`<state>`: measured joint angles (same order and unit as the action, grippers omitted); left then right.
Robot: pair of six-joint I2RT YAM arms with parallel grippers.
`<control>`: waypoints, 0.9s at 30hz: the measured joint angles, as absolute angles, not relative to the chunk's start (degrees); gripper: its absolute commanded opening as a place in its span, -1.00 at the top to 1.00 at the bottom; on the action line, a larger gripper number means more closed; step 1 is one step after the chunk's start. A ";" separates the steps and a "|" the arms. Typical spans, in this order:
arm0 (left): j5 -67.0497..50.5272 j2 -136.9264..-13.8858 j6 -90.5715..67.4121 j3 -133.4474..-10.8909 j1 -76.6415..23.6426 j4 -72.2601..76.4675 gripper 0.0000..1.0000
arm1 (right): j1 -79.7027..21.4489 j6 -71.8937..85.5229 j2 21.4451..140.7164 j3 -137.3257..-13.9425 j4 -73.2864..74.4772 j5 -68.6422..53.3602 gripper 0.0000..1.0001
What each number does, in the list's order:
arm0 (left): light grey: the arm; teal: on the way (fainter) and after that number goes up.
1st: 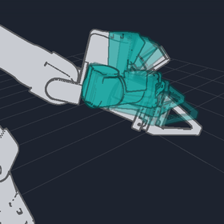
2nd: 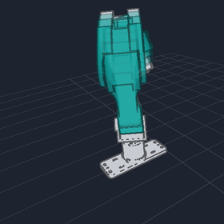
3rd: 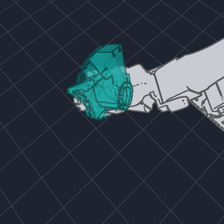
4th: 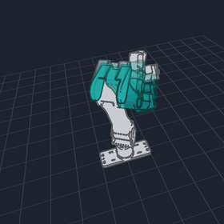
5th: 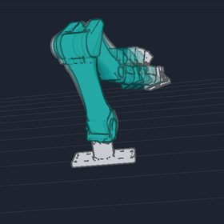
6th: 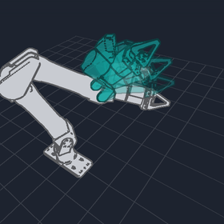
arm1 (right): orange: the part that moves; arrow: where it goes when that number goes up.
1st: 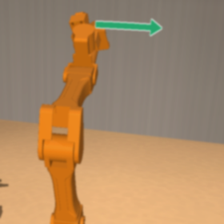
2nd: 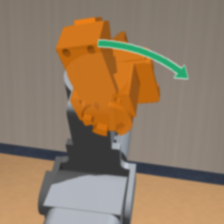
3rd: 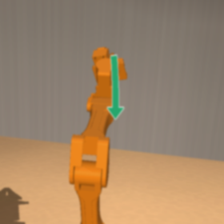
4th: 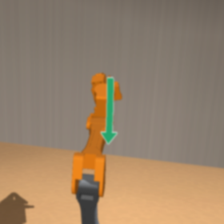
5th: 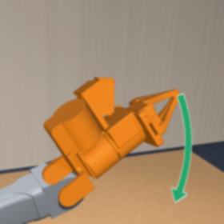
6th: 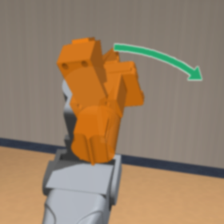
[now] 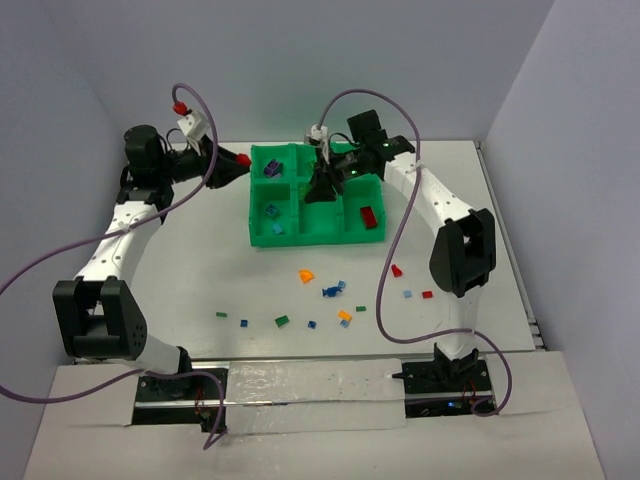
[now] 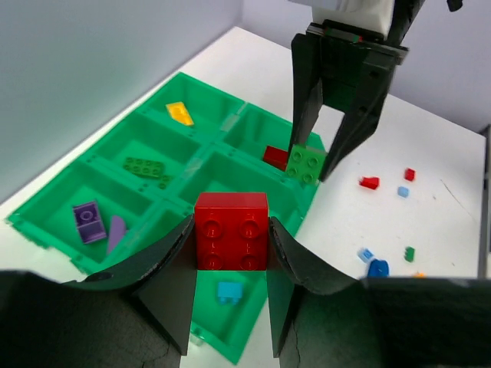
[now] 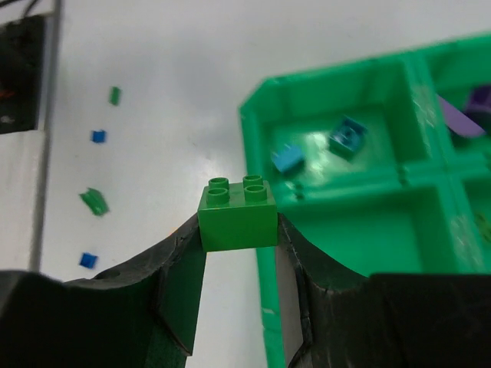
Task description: Sort the legos into containers by color
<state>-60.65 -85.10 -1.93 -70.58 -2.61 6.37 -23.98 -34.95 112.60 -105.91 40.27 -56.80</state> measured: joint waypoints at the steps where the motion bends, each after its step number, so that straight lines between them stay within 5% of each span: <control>1: -59.98 -85.10 -2.05 -70.95 -2.21 6.55 1.00 | -22.87 -34.52 112.80 -105.84 40.05 -55.70 1.00; 19: -46.26 -85.10 1.17 -71.55 -4.90 1.55 1.00 | -21.33 -11.89 131.51 -114.52 10.42 -27.01 0.99; 21: -45.59 -85.10 1.83 -71.55 -5.08 1.24 1.00 | -21.48 -11.24 133.70 -115.72 8.79 -24.58 0.74; 25: -44.73 -85.10 2.77 -71.55 -5.79 0.44 0.98 | -21.55 -10.14 135.98 -116.53 6.73 -22.19 -0.17; 27: -44.48 -85.11 3.37 -71.55 -6.18 0.24 0.96 | -21.66 -9.81 136.35 -117.06 6.46 -21.91 -0.33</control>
